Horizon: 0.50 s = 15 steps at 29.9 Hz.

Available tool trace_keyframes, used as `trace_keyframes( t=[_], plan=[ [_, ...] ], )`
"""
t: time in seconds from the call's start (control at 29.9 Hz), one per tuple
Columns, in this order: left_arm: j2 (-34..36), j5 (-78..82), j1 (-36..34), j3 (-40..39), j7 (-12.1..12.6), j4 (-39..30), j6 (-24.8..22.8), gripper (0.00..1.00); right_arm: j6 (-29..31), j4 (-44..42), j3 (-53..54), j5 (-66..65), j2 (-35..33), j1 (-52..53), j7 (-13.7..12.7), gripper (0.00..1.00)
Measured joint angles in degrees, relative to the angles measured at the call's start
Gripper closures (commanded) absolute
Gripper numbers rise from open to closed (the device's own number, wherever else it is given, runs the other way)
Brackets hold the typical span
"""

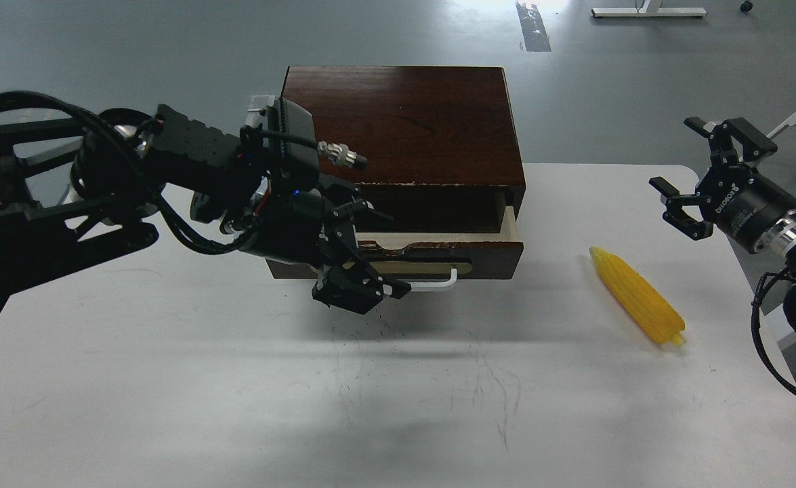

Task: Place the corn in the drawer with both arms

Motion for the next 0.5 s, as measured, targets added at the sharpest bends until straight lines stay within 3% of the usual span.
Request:
trace_keyframes(
  t=[0.27, 0.5],
  plan=[
    [11.21, -37.75, 5.83, -3.34, 0.01, 4.88, 0.01, 0.01, 0.0, 0.29, -0.16, -0.16, -0.23, 0.31, 0.0, 0.0],
    [14.12, -75.82, 16.42, -3.55, 0.01, 12.17, 5.17, 0.01, 0.0, 2.38, -0.42, -11.47, -4.25, 3.16, 0.0, 0.0]
  ],
)
